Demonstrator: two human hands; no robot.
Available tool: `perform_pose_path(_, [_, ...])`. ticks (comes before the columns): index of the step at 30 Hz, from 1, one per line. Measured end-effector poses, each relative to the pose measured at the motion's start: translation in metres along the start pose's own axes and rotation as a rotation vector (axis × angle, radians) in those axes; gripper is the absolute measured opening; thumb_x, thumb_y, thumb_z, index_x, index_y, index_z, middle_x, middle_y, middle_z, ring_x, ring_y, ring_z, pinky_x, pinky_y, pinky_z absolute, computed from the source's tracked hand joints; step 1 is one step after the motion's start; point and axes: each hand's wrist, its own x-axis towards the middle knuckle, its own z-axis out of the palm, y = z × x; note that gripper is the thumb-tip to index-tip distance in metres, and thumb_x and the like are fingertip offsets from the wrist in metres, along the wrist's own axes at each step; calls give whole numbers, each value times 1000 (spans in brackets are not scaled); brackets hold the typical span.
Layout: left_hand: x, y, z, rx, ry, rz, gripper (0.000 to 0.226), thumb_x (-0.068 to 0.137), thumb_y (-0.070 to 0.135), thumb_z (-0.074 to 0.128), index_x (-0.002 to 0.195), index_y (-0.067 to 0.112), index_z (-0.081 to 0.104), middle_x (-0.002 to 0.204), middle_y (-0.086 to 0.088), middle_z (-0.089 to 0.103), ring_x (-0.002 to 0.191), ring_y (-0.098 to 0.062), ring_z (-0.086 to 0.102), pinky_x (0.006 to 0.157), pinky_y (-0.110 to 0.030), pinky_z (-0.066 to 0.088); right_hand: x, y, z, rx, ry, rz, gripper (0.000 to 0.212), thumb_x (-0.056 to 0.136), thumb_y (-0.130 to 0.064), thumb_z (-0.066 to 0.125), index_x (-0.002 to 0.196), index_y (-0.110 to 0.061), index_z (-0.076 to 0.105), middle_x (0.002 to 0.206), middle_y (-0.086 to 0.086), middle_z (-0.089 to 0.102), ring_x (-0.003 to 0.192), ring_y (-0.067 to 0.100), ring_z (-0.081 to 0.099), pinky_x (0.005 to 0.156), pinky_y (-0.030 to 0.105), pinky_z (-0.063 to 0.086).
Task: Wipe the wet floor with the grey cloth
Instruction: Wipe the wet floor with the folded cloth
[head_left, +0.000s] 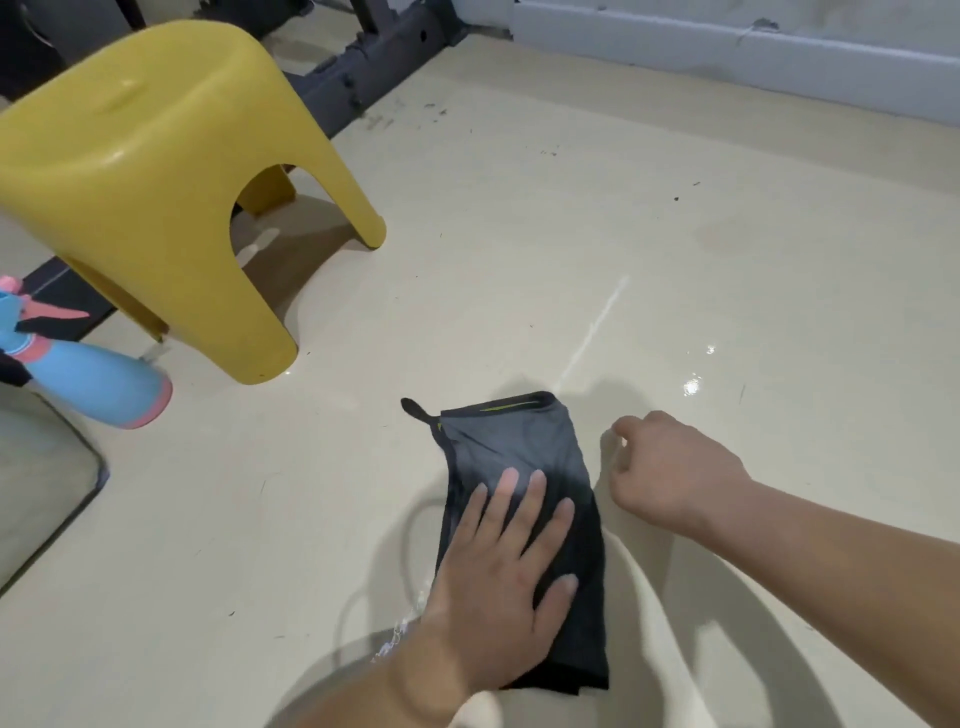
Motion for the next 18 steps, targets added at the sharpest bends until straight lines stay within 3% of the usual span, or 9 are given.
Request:
perform_pose_path(5, [55, -54, -12, 5, -1, 227, 61, 100, 52, 46, 156, 32, 39, 169, -1, 26, 157, -27, 16, 125, -51, 17, 19, -2, -5, 59, -29, -40, 43, 86, -29, 57, 128, -22, 51, 130, 3, 42, 121, 27, 50, 94, 43, 52])
perform_pose_path(9, [106, -83, -12, -35, 132, 148, 58, 98, 49, 50, 153, 30, 46, 165, -1, 34, 156, -25, 23, 124, -50, 19, 44, -14, -1, 60, -7, -90, 31, 86, -36, 63, 110, -23, 48, 114, 1, 41, 113, 25, 49, 91, 42, 51])
perform_pose_path(12, [131, -103, -17, -2, 109, 29, 60, 101, 54, 42, 157, 32, 37, 168, 2, 26, 158, -21, 15, 126, -49, 15, 62, -25, 1, 50, 54, -123, 28, 87, -35, 58, 110, -23, 47, 114, 2, 39, 116, 29, 44, 89, 42, 50])
perform_pose_path(14, [141, -115, -22, 27, 56, -59, 62, 102, 58, 33, 160, 35, 29, 171, 5, 17, 158, -18, 7, 127, -47, 9, 77, -34, 1, -7, -18, -139, 55, 85, -45, 62, 134, -34, 40, 134, 6, 32, 129, 36, 36, 94, 46, 50])
perform_pose_path(15, [144, -122, -25, 22, 38, -121, 63, 101, 59, 30, 160, 38, 25, 172, 7, 11, 158, -15, 1, 127, -46, 5, 83, -39, 0, -30, -90, -120, 75, 83, -52, 65, 147, -42, 28, 148, 8, 21, 137, 41, 27, 100, 48, 49])
perform_pose_path(16, [146, -130, -28, 3, 27, -202, 64, 101, 60, 27, 161, 40, 20, 172, 9, 6, 158, -12, -4, 128, -44, 1, 87, -44, 0, -53, -157, -82, 91, 79, -58, 69, 153, -47, 16, 157, 9, 9, 143, 45, 18, 102, 48, 47])
perform_pose_path(18, [144, -159, -33, -17, 31, -389, 65, 100, 61, 25, 161, 41, 15, 172, 10, 1, 157, -12, -8, 128, -43, -3, 93, -55, 1, -109, -217, -21, 109, 71, -65, 76, 155, -45, 9, 159, 14, 1, 146, 49, 8, 96, 46, 50])
